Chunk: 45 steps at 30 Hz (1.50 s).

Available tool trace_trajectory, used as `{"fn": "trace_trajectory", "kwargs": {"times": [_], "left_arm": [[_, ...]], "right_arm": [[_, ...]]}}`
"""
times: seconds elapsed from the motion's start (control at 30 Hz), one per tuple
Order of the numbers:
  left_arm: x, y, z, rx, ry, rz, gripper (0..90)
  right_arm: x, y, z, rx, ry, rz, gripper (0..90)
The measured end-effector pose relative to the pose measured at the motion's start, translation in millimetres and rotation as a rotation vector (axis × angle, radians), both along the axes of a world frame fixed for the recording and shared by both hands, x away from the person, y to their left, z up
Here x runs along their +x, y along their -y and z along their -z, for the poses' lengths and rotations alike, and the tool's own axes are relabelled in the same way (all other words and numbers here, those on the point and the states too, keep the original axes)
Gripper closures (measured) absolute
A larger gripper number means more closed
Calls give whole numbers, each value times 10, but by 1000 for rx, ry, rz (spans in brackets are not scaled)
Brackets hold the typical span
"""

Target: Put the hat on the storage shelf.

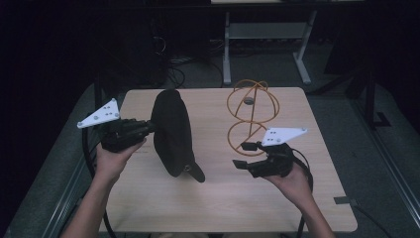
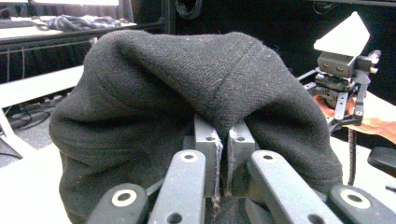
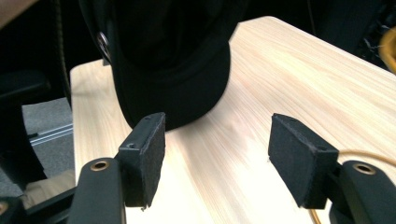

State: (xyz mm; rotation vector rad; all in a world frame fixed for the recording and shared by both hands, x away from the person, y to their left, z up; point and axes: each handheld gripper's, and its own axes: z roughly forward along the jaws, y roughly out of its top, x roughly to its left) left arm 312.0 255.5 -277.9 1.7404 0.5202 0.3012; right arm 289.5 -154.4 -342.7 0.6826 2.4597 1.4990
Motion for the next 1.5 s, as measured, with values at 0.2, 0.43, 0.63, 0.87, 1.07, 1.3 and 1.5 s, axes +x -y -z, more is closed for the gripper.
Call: {"fn": "trace_trajectory", "kwargs": {"times": [0.2, 0.43, 0.63, 0.87, 1.07, 1.3, 1.5], "left_arm": [[112, 26, -81, 26, -16, 9, 864], [246, 117, -174, 51, -28, 20, 864], [358, 189, -237, 36, -41, 46, 864], [470, 338, -371, 54, -43, 67, 864], [607, 468, -456, 62, -44, 73, 864], [800, 615, -489, 51, -55, 87, 863], [952, 790, -533, 73, -59, 99, 864]], "right_arm": [[-76, 378, 218, -8, -15, 90, 294], [-113, 740, 508, -21, -70, 173, 276], [-127, 938, 639, -30, -87, 219, 260], [-144, 1120, 695, -28, -75, 262, 256], [-157, 1178, 732, -64, -61, 292, 251], [-167, 1292, 702, -43, -40, 334, 248], [-151, 1339, 714, -39, -42, 350, 248]]}}
